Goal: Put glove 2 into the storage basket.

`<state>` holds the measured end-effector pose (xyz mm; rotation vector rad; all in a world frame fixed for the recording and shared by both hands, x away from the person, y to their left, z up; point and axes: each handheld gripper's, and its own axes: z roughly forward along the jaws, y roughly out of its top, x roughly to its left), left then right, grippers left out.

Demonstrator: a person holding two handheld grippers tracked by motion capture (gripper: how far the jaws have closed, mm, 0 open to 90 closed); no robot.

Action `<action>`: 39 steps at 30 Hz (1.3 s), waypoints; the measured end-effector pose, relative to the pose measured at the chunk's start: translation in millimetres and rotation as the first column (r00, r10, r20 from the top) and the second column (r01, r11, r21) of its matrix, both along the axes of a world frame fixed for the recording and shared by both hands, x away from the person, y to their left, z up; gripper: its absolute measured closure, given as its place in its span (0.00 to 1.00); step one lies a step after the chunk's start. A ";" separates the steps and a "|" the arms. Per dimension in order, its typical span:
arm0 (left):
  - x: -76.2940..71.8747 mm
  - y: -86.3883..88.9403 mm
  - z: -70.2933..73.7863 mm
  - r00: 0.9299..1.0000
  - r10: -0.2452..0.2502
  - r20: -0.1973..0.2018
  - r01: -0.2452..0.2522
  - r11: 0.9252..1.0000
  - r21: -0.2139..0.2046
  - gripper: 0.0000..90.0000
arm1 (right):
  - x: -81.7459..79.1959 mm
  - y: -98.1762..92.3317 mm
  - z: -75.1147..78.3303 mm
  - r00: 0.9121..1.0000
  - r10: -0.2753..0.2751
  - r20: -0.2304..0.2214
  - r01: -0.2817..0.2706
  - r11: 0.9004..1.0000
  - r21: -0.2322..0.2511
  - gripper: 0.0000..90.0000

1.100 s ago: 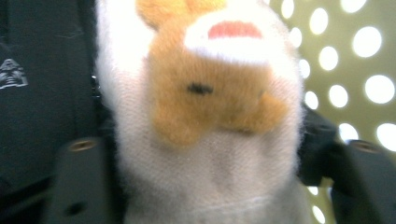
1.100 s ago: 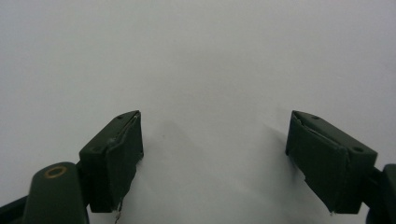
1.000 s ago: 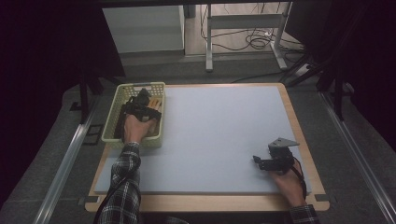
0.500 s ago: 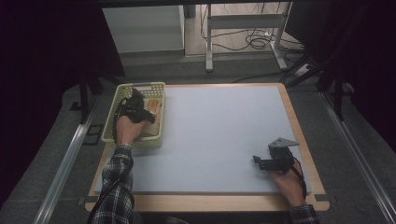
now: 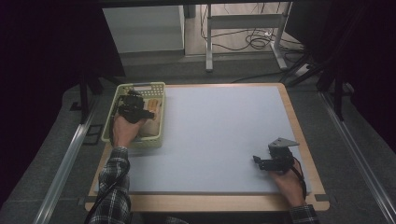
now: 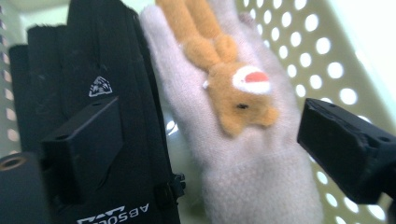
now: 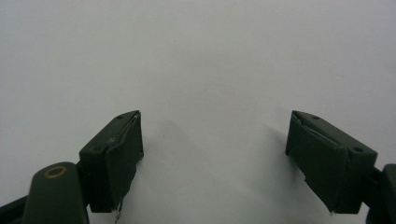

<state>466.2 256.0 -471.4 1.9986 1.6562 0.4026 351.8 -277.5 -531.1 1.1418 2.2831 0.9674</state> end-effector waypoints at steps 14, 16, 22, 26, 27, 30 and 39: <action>-52.7 -13.3 25.5 0.969 -0.164 0.187 0.169 0.986 -0.011 0.01 | -0.1 0.1 0.4 1.000 -0.001 -0.003 0.001 1.000 -0.003 0.20; -60.9 -16.5 27.7 0.961 -0.182 0.206 0.191 0.981 -0.022 0.01 | -0.1 0.2 0.4 1.000 -0.001 -0.002 0.001 1.000 -0.003 0.20; -94.6 -41.5 27.5 0.916 -0.289 0.280 0.312 0.949 -0.040 0.01 | 0.1 0.1 0.4 1.000 0.002 0.000 -0.002 1.000 -0.004 0.20; -118.5 -64.2 19.7 0.874 -0.372 0.313 0.399 0.917 -0.024 0.00 | -0.1 0.2 0.4 1.000 0.000 0.000 0.000 1.000 -0.004 0.20; -125.5 -71.4 15.6 0.861 -0.395 0.320 0.423 0.906 -0.021 0.00 | 0.0 0.2 0.4 1.000 0.001 0.000 -0.001 1.000 -0.004 0.20; -138.9 -85.5 5.4 0.841 -0.432 0.327 0.460 0.888 -0.011 0.00 | 0.0 0.2 0.4 1.000 0.001 0.001 -0.001 1.000 -0.004 0.20; -167.3 -110.9 -31.5 0.801 -0.494 0.337 0.527 0.850 -0.007 0.00 | -0.2 0.3 0.4 1.000 -0.001 0.003 0.001 1.000 -0.006 0.20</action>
